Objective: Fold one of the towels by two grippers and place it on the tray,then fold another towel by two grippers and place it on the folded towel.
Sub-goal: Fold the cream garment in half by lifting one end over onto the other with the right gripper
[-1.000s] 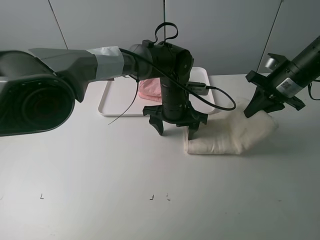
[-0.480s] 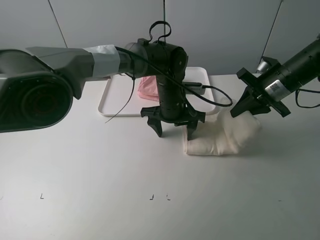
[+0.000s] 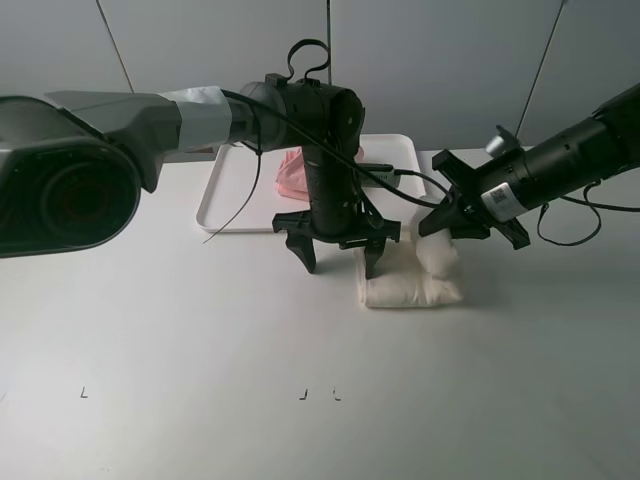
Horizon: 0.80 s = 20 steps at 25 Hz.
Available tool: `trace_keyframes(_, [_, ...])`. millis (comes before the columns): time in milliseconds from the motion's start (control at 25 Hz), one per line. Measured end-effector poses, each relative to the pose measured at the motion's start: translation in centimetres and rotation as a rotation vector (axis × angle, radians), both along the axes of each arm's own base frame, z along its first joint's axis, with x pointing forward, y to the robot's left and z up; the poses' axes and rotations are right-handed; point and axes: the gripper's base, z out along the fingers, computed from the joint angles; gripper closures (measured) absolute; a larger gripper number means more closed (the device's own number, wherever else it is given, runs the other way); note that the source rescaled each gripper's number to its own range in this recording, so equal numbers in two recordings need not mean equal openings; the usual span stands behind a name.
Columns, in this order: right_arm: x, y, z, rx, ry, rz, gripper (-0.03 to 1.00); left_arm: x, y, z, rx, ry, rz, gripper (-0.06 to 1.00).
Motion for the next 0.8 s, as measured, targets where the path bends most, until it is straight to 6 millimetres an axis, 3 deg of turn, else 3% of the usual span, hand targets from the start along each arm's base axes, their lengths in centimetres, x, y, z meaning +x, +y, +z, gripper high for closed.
trace_keyframes(360, [0.3, 1.4, -2.5, 0.055, 0.030, -0.016, 0.90, 0.3, 0.3, 0.0, 0.001, 0.002, -0.023, -0.04])
trace_keyframes(640, [0.4, 1.7, -3.0, 0.091, 0.018, -0.032, 0.90, 0.9, 0.6, 0.3, -0.033, 0.012, -0.075, -0.04])
trace_keyframes(800, [0.5, 1.7, -3.0, 0.093, 0.011, -0.031, 0.90, 2.1, 0.1, 2.1, -0.128, -0.014, -0.075, -0.04])
